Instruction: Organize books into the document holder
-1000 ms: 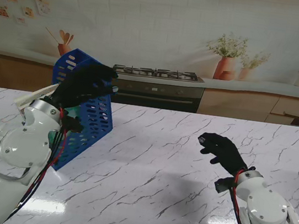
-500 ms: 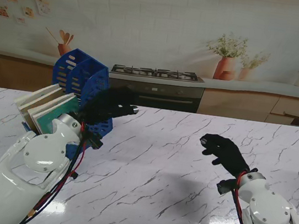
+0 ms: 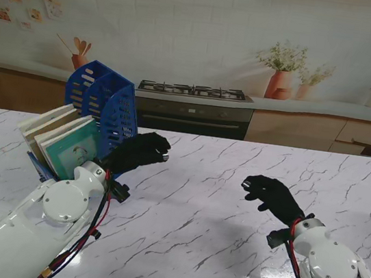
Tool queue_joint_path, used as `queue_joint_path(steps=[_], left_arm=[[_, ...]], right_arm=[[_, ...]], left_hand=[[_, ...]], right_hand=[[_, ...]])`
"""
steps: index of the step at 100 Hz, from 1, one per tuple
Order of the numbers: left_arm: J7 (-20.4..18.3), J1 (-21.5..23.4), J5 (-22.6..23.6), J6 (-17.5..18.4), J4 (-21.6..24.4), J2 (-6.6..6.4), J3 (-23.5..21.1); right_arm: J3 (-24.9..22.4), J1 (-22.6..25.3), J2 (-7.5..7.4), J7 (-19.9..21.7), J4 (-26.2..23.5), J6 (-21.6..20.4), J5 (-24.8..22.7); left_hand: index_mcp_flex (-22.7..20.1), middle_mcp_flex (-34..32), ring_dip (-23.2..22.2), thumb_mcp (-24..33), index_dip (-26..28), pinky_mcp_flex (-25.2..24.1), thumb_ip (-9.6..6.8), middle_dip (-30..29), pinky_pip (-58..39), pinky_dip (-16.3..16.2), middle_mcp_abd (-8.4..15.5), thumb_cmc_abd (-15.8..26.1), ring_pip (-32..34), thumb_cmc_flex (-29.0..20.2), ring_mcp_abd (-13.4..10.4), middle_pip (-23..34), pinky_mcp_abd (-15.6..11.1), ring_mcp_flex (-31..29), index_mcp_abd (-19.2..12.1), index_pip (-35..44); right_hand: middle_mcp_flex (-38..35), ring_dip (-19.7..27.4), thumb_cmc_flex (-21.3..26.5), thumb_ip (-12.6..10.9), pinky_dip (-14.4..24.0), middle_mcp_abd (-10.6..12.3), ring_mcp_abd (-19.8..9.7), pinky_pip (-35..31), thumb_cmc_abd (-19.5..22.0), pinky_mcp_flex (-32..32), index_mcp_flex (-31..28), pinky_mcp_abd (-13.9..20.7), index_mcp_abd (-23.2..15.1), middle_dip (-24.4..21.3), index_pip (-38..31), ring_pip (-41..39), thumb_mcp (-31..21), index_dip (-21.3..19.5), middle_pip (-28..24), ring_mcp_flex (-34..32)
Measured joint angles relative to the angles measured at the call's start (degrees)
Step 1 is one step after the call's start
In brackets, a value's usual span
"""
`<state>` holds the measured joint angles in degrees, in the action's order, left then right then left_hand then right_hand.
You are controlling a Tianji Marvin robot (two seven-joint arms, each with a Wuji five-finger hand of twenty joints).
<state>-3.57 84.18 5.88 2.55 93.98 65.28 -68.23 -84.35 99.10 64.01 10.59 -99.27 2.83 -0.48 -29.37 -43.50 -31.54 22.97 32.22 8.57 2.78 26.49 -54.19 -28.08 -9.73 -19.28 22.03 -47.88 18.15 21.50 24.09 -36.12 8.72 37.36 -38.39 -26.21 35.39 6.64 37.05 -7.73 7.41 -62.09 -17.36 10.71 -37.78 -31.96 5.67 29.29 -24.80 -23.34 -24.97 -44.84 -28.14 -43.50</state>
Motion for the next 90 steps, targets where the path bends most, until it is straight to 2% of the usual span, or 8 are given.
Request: queue_joint_path(steps=[14,22,26,32,39,52,76,90], left_arm=[[-0.9,1.7,1.6,-0.3,0.4,-0.04,-0.8],[-0.7,3.2,2.1,-2.3,1.4,-0.06,-1.3],[-0.3,3.9,1.1,-3.5,1.8,-0.05,-1.4],[0.2,4.9,-2.7,-4.4,2.1,0.03,-1.6],[0.8,5.8,-4.3,-4.4,2.1,0.20,-1.7],[1.5,7.0,-1.7,-4.4,2.1,0.50,-1.8],[3.1,9.1,-0.2,-4.4,2.4,0.62,-2.1],[2.9,9.6,-3.7,-4.0,1.7,0.74,-2.5]], right_arm=[[1.2,-0.3,-0.07,-0.8,1.2,-1.3,0.0],[1.9,-0.4,0.08,-2.5,1.7,-2.1,0.0],[2.0,-0.4,0.21,-3.0,1.9,-2.4,-0.1],[2.3,-0.3,0.37,-3.8,2.2,-2.8,-0.8],[2.5,-0.2,0.43,-3.9,2.4,-3.3,-1.7],[2.9,0.2,0.43,-3.6,2.6,-3.7,-1.3],[4.5,0.3,0.57,-4.5,3.0,-4.5,0.0],[4.8,0.2,0.59,-4.0,3.0,-4.8,0.0]], left_hand=[[0.2,0.0,0.0,2.8,0.9,-1.0,-0.01,-0.4,0.2,0.0,0.0,-1.5,0.0,-1.0,0.0,0.0,0.0,0.3,0.0,0.0],[0.2,0.0,0.0,2.8,1.0,-1.5,-0.01,-0.6,0.2,0.0,0.0,-1.5,0.0,-1.0,0.0,0.0,-0.2,1.1,-0.1,0.0],[0.2,0.2,0.0,2.8,1.0,-2.1,-0.01,-0.6,0.2,0.0,0.0,-1.6,0.0,-1.1,0.0,-0.3,-0.7,1.1,-0.1,0.0],[0.2,0.8,0.0,2.8,1.0,-2.2,-0.01,-0.6,0.2,0.0,0.0,-1.6,0.0,-1.5,0.0,-0.5,-0.8,1.1,-0.1,0.0],[0.2,0.9,0.0,2.8,1.2,-2.3,-0.01,-0.6,0.2,0.0,0.0,-2.3,0.0,-1.1,0.0,-0.5,-1.3,1.1,-0.1,0.0],[0.2,0.9,0.0,2.8,1.9,-2.3,-0.01,-0.6,0.2,0.0,0.0,-3.0,0.0,-1.6,0.0,-0.5,-1.4,1.1,-0.2,0.5],[0.2,0.9,-0.1,2.8,2.5,-2.8,-0.01,-0.6,0.2,0.0,0.0,-3.0,0.0,-1.6,0.0,-0.5,-1.5,1.1,-0.2,0.6],[0.2,0.9,-0.2,2.8,2.5,-2.9,-0.01,-0.6,0.2,0.0,0.0,-3.0,0.0,-1.6,0.0,-0.5,-1.9,1.1,-0.3,0.6]], right_hand=[[0.0,0.0,0.0,0.0,-0.6,0.9,0.0,1.5,0.0,-0.6,0.0,0.0,0.0,-0.2,0.0,2.2,0.9,0.0,2.1,0.1],[0.0,0.1,0.0,0.0,-0.7,1.1,0.0,2.2,0.0,-0.9,0.0,0.0,0.0,-0.7,0.4,2.9,1.4,0.0,2.3,0.9],[0.0,0.3,0.0,0.0,-0.7,1.5,0.0,2.2,0.0,-1.0,0.0,0.0,-0.1,-0.8,0.4,3.0,1.4,0.0,2.3,0.9],[0.0,0.7,0.0,0.0,-0.8,1.5,0.0,2.3,0.0,-1.1,0.0,0.0,-0.1,-0.8,0.4,3.1,1.4,0.0,2.3,0.9],[0.0,0.7,0.0,0.0,-0.8,1.5,0.0,2.3,0.0,-1.2,0.0,0.0,-0.1,-0.8,0.4,3.7,1.5,0.0,2.3,0.9],[0.0,0.7,0.0,0.0,-0.8,1.5,0.0,2.9,0.0,-1.3,0.0,0.0,-0.2,-0.8,0.4,3.7,1.5,0.0,2.3,0.9],[0.0,0.7,0.0,0.0,-0.8,1.5,0.0,2.9,-0.4,-1.1,0.0,0.0,-0.7,0.3,0.4,3.1,1.3,0.0,0.6,0.7],[-0.8,0.2,0.0,0.0,-0.8,1.5,0.0,2.9,-1.0,-0.9,-0.1,0.0,-0.7,0.7,0.4,1.8,-0.1,0.0,0.5,0.0]])
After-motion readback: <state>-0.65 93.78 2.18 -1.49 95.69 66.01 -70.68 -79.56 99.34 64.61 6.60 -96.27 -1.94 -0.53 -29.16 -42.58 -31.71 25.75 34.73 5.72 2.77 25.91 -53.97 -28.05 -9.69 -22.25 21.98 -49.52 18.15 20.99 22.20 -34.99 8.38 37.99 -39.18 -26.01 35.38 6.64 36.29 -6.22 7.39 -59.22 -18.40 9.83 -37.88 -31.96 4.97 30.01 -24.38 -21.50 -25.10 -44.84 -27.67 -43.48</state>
